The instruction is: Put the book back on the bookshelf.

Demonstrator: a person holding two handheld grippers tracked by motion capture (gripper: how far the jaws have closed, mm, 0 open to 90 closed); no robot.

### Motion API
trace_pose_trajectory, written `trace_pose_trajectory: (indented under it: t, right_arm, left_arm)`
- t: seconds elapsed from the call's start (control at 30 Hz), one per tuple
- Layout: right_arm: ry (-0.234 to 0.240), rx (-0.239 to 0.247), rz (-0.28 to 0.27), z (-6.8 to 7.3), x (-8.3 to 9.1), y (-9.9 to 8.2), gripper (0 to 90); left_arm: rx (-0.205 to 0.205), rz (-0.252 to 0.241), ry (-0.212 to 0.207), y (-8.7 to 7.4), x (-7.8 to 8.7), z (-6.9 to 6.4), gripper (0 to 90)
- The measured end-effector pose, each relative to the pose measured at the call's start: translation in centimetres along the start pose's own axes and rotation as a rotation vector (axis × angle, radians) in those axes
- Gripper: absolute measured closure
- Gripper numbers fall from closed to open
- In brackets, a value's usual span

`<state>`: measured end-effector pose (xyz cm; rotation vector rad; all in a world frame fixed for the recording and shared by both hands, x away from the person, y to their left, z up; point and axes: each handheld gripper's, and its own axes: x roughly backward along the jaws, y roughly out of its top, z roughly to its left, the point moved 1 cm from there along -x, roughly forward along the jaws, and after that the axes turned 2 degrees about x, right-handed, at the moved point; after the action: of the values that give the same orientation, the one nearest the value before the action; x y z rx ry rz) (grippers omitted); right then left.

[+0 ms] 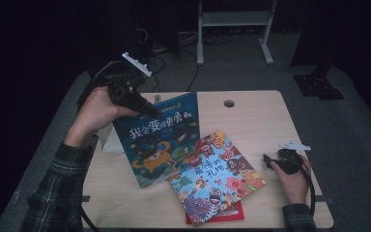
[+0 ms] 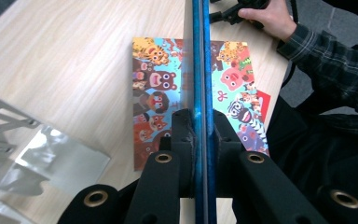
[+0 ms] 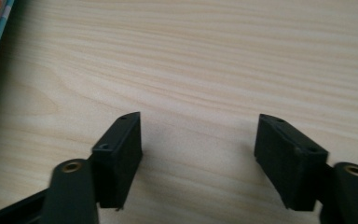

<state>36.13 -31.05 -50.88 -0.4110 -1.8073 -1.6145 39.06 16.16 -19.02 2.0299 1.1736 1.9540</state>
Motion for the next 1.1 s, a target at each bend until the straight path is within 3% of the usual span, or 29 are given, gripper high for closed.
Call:
trace_pose_trajectory:
  t: [0.4,0.63,1.1]
  right_arm:
    - [0.008,0.006,0.006,0.1,0.0,0.0,24.8]
    - [0.008,0.006,0.006,0.1,0.0,0.0,24.8]
    - [0.008,0.006,0.005,0.1,0.0,0.0,24.8]
  left_arm:
    - [0.035,-0.029,0.045,-2.8,3.6,0.9,82.6]
    - [0.087,-0.055,0.069,-5.1,6.0,1.9,82.5]
    - [0.206,-0.073,0.177,-10.4,9.7,4.2,82.5]
